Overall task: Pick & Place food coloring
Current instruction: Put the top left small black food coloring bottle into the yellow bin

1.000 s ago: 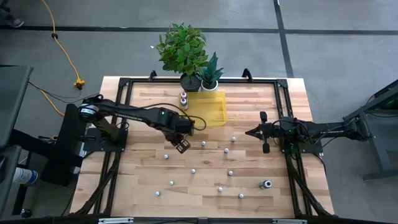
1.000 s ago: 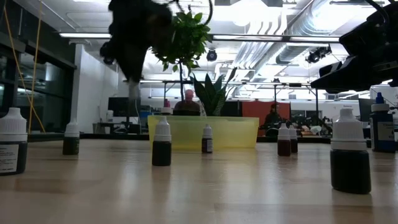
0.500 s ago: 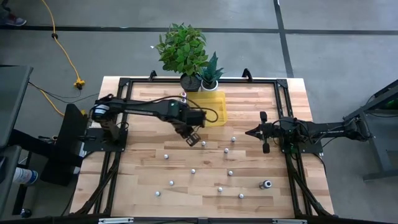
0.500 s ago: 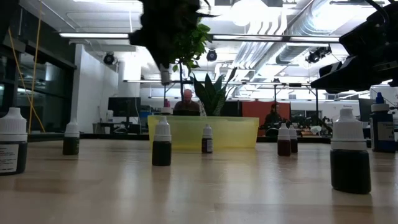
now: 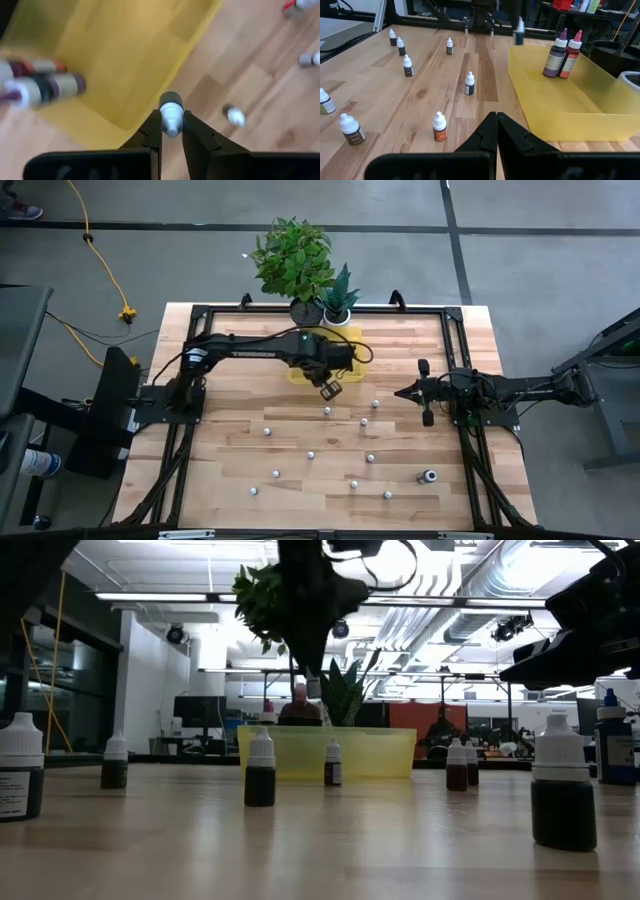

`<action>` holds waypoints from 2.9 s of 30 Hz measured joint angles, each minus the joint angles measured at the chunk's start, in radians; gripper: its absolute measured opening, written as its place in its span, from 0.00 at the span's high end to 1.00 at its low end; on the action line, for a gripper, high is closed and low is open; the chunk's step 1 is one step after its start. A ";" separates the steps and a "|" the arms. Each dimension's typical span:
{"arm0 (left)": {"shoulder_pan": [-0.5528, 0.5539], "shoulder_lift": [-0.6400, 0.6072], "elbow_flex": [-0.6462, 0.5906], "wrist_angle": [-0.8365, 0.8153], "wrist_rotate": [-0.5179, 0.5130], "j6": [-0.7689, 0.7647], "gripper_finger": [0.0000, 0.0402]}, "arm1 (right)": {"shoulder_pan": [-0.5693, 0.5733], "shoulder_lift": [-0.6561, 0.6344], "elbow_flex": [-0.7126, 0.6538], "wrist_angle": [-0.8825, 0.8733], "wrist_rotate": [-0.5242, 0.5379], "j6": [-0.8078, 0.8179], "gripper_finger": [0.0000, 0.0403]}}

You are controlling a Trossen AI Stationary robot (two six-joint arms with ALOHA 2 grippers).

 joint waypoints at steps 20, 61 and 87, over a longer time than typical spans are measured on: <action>0.118 0.175 0.097 0.207 0.058 0.386 0.91 | 0.000 0.000 0.000 0.001 0.000 0.000 1.00; 0.141 0.412 0.361 0.100 0.111 0.147 0.91 | 0.000 0.013 0.000 -0.002 0.000 0.000 1.00; 0.128 0.429 0.360 0.098 0.128 0.160 0.70 | 0.000 0.013 0.000 -0.003 0.000 0.000 1.00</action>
